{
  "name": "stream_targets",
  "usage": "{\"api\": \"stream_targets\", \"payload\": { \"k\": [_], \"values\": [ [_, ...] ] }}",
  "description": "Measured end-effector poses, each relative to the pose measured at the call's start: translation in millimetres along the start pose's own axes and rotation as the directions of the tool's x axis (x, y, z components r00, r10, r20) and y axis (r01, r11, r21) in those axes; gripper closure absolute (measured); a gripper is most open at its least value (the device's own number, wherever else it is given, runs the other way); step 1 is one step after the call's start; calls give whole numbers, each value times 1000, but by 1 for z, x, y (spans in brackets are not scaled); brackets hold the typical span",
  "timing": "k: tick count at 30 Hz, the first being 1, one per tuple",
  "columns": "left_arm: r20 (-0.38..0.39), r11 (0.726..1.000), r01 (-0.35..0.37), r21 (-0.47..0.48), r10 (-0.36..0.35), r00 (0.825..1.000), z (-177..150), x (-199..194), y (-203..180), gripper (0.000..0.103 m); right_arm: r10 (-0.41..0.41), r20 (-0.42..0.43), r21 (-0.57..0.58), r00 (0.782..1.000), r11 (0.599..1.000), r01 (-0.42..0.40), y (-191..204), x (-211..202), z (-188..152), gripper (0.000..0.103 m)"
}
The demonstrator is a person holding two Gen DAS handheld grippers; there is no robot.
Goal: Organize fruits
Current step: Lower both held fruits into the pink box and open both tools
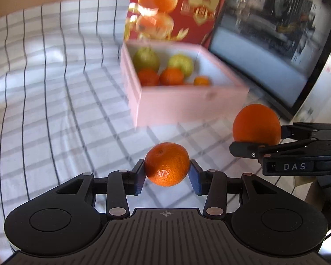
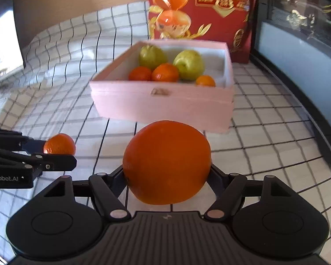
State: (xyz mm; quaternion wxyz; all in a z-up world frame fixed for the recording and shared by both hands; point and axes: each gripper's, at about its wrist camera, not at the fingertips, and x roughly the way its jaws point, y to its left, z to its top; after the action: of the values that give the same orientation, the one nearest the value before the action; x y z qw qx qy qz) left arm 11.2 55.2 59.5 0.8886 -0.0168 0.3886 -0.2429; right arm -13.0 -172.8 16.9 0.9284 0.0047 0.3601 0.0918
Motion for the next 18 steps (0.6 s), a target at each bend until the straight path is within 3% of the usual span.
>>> {"api": "stream_targets", "payload": {
  "k": [3, 7, 10, 12, 15, 18],
  "values": [
    [97, 999, 16, 28, -19, 995, 39, -11, -5, 56, 4, 82, 5, 997, 1000, -4, -6, -18, 24, 28],
    [192, 999, 21, 38, -28, 981, 100, -13, -10, 56, 6, 202, -2, 979, 1000, -6, -17, -41, 88, 28],
    [164, 999, 35, 0, -34, 986, 128, 15, -7, 56, -1, 192, -13, 981, 1000, 3, -23, -32, 134, 28],
    [103, 1000, -2, -4, 2, 995, 134, 46, -5, 56, 15, 166, -19, 986, 1000, -12, -29, -13, 151, 28],
    [-16, 999, -46, -13, 45, 999, 131, 91, -1, 55, 56, 82, 35, 995, 998, -59, -44, 26, 162, 28],
    [-57, 997, -80, -9, 79, 995, 121, 104, 2, 56, 46, -8, 52, 999, 998, -46, -51, 66, 163, 28]
  ]
}}
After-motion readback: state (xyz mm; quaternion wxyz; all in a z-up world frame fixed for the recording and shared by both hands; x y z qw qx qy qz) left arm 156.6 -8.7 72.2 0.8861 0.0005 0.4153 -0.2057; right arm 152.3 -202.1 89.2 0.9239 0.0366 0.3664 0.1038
